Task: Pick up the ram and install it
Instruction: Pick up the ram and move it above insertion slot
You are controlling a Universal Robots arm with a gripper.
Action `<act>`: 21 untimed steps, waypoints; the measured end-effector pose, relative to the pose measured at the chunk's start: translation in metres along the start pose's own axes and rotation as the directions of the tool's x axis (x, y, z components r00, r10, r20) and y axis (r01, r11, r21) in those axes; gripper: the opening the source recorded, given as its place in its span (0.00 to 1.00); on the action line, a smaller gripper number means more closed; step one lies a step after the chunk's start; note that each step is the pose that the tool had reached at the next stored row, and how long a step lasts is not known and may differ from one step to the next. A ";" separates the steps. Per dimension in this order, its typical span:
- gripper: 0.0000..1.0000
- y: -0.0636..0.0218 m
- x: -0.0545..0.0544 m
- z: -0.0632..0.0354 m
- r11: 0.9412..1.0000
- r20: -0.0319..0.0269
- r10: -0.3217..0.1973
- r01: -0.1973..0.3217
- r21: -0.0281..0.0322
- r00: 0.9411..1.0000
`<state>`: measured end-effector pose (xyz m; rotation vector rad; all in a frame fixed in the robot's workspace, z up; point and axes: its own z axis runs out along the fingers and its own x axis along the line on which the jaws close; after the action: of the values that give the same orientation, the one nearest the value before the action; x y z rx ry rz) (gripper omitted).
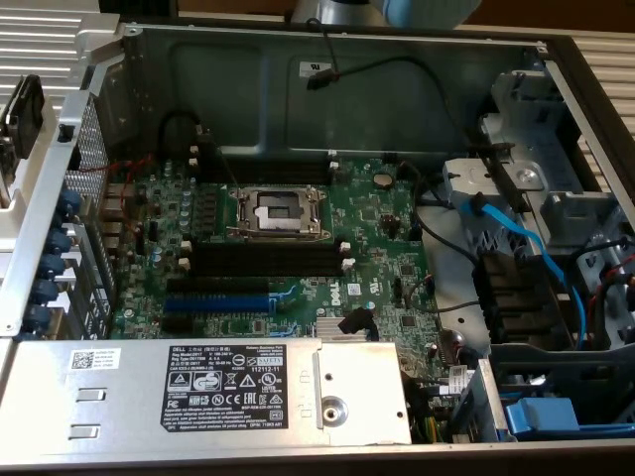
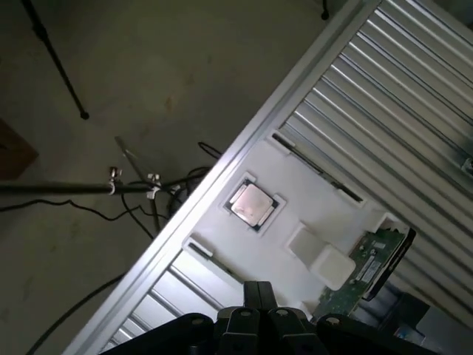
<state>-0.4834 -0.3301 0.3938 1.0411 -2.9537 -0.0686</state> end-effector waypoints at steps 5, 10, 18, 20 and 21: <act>0.10 0.0000 0.000 0.0000 0.996 -0.005 -0.091 0.091 -0.002 0.996; 0.10 0.0000 0.000 0.0000 0.983 -0.009 -0.181 0.181 -0.003 0.983; 0.10 0.0000 0.000 0.0000 0.947 -0.015 -0.322 0.322 -0.006 0.947; 0.10 0.0000 0.000 0.0000 0.935 -0.017 -0.356 0.356 -0.006 0.934; 0.10 0.0000 0.000 0.0000 0.928 -0.018 -0.373 0.373 -0.007 0.927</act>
<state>-0.4834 -0.3302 0.3938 1.5794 -2.6928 -0.0650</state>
